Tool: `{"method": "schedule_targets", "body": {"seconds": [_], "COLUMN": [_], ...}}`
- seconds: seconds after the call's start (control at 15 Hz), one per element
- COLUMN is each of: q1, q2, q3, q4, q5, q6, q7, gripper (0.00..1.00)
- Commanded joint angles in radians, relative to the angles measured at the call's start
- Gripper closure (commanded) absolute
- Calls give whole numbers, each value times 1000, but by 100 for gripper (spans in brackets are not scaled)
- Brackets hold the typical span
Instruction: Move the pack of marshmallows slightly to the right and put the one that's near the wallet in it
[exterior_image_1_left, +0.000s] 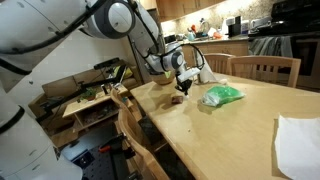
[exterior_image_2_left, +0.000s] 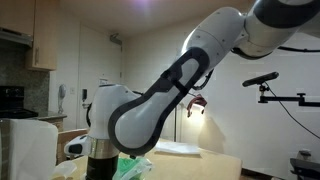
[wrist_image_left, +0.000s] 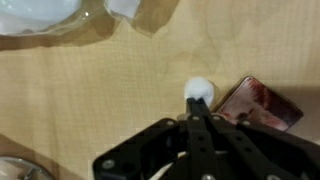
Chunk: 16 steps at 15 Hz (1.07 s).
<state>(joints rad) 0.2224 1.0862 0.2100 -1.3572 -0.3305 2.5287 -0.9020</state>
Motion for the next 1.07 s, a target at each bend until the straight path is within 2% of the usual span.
{"method": "schedule_targets", "body": {"seconds": [0.0, 0.2, 0.27, 0.47, 1.0], "q1": [40, 50, 37, 36, 23], "q2": [-135, -193, -107, -146, -154], "q3": [-61, -76, -47, -50, -58], "q4": [-155, -231, -116, -167, -200], "q5": [-27, -48, -32, -40, -36], "q6": [40, 55, 15, 19, 38], "q7": [113, 177, 128, 148, 162], "gripper": [100, 100, 99, 99, 100]}}
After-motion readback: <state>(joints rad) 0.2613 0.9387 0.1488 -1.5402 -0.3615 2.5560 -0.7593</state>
